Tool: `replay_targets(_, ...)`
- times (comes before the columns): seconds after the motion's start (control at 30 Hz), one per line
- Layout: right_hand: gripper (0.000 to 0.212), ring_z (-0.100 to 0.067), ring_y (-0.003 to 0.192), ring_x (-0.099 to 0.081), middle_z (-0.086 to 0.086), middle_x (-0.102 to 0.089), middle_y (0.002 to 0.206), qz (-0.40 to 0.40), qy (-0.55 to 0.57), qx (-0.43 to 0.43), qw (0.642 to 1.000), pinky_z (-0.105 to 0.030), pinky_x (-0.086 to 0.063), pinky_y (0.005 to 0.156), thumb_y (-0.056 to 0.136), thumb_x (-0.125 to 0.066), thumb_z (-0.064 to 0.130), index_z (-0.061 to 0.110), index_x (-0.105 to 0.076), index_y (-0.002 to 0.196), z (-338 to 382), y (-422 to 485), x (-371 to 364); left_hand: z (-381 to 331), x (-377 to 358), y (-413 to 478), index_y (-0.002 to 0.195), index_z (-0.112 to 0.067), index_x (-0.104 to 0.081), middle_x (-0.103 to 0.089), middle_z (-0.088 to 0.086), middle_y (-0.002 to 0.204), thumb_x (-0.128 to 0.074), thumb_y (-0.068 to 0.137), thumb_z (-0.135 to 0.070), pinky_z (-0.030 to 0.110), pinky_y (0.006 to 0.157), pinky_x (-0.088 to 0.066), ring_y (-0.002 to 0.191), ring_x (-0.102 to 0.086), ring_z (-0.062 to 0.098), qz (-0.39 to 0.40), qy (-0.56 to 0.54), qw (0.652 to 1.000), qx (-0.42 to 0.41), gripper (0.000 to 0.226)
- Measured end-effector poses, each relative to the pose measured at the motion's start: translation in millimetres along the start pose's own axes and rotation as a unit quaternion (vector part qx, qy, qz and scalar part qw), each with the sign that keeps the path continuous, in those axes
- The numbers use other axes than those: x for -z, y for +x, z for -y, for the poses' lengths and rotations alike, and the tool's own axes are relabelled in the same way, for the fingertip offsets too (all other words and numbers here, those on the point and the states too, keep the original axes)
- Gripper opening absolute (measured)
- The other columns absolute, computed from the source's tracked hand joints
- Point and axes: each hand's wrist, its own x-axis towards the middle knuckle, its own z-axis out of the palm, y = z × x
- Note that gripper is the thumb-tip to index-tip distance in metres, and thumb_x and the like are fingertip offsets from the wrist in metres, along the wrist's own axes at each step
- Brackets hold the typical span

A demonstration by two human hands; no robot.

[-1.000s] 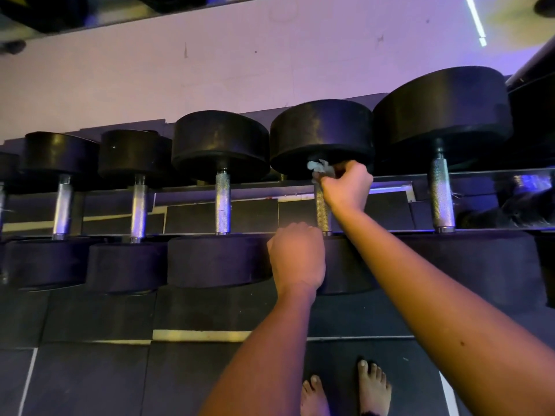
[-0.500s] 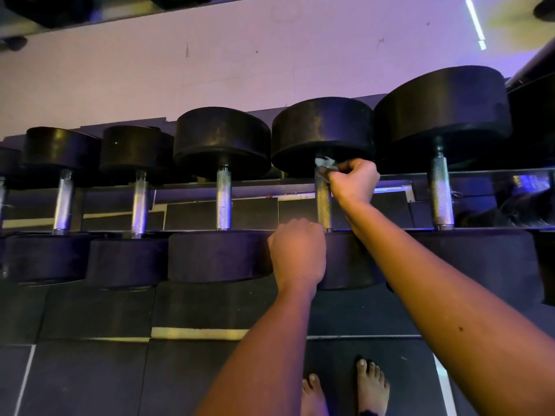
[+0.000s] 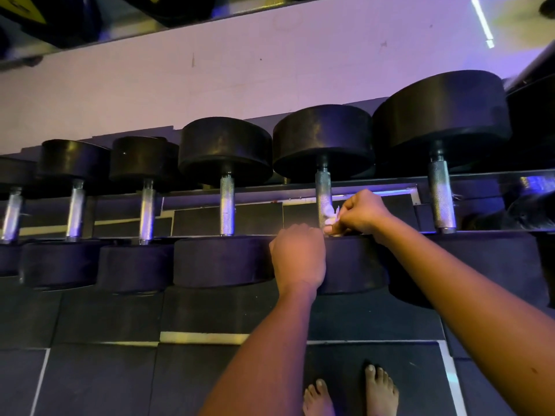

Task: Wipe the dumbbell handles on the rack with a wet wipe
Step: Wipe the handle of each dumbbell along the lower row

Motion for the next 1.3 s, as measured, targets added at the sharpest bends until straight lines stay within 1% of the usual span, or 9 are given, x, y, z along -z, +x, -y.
replay_targets(0.13,0.019,-0.010,0.049,-0.064,-0.006,-0.067,0.056,-0.011,0.043,0.005,0.999,-0.021,-0.053,0.052,0.065,-0.084,-0.004,0.003,-0.067,0.060,-5,-3,1,-2,1,-1,0.072,-0.013,-0.068,-0.059,-0.006,0.070,-0.039,0.086,-0.032,0.043,0.078,-0.047,0.076,-0.052,0.015,-0.003,-0.008,1.000,0.001,0.037)
replay_targets(0.33,0.020,-0.003,0.050,-0.062,-0.001,-0.065,0.059,-0.024,0.083,0.026,0.996,-0.011,-0.047,0.047,0.067,-0.087,0.005,0.003,-0.067,0.065,-5,-6,0,-3,2,-2,0.072,-0.012,-0.068,-0.059,-0.004,0.070,-0.039,0.086,-0.032,0.044,0.077,-0.047,0.075,-0.052,0.016,-0.002,-0.002,1.000,-0.002,0.038)
replay_targets(0.67,0.022,-0.024,0.088,-0.068,-0.007,-0.071,0.090,-0.167,0.251,-0.036,0.953,-0.042,-0.060,0.079,0.068,-0.085,0.017,0.014,-0.071,0.085,25,28,-2,-7,6,-2,0.070,-0.009,-0.065,-0.046,-0.010,0.063,-0.047,0.092,-0.021,0.041,0.079,-0.045,0.075,-0.050,0.018,0.007,0.000,1.000,0.007,0.030)
replay_targets(0.8,0.024,-0.020,0.078,-0.068,-0.010,-0.071,0.085,-0.111,0.217,-0.061,0.968,-0.035,-0.060,0.069,0.065,-0.087,0.010,0.015,-0.064,0.068,16,16,-1,-4,5,-2,0.064,-0.013,-0.059,-0.048,-0.009,0.062,-0.047,0.091,-0.021,0.041,0.077,-0.045,0.073,-0.048,0.018,0.004,0.000,1.000,0.002,0.030)
replay_targets(0.9,0.027,-0.009,0.048,-0.056,-0.003,-0.062,0.055,-0.042,0.177,-0.077,0.980,-0.020,-0.052,0.047,0.069,-0.082,-0.001,0.010,-0.058,0.062,5,4,-2,-2,4,-1,0.061,-0.017,-0.052,-0.046,-0.009,0.061,-0.046,0.089,-0.022,0.041,0.074,-0.044,0.071,-0.046,0.017,-0.002,-0.008,1.000,-0.003,0.030)
replay_targets(0.97,0.025,-0.007,0.042,-0.053,0.000,-0.057,0.047,0.000,0.121,-0.071,0.990,-0.020,-0.053,0.047,0.073,-0.076,-0.006,0.007,-0.058,0.062,4,1,-1,-3,5,-2,0.061,-0.019,-0.051,-0.047,-0.009,0.062,-0.046,0.090,-0.022,0.040,0.074,-0.043,0.071,-0.046,0.017,-0.002,-0.011,1.000,-0.005,0.029)
replay_targets(1.03,0.021,-0.019,0.054,-0.062,-0.009,-0.062,0.061,-0.002,0.084,-0.055,0.995,-0.035,-0.060,0.058,0.074,-0.076,-0.006,0.005,-0.060,0.065,10,-1,2,-3,5,-2,0.062,-0.020,-0.051,-0.049,-0.009,0.064,-0.047,0.091,-0.022,0.039,0.075,-0.042,0.072,-0.046,0.015,0.001,-0.010,1.000,-0.007,0.029)
replay_targets(1.13,0.017,-0.020,0.060,-0.065,-0.011,-0.065,0.078,-0.104,0.130,-0.018,0.986,-0.029,-0.058,0.049,0.073,-0.081,0.001,0.006,-0.065,0.078,23,8,12,-2,5,-2,0.062,-0.020,-0.051,-0.051,-0.008,0.065,-0.047,0.091,-0.022,0.037,0.077,-0.040,0.071,-0.044,0.013,0.002,-0.009,1.000,-0.006,0.030)
replay_targets(1.3,0.015,-0.027,0.078,-0.071,-0.015,-0.072,0.093,-0.137,0.165,0.001,0.977,-0.041,-0.061,0.074,0.075,-0.081,0.007,0.012,-0.068,0.077,33,25,11,-2,5,-3,0.064,-0.021,-0.052,-0.051,-0.008,0.067,-0.047,0.092,-0.024,0.036,0.077,-0.041,0.072,-0.045,0.014,0.006,-0.007,1.000,-0.008,0.028)
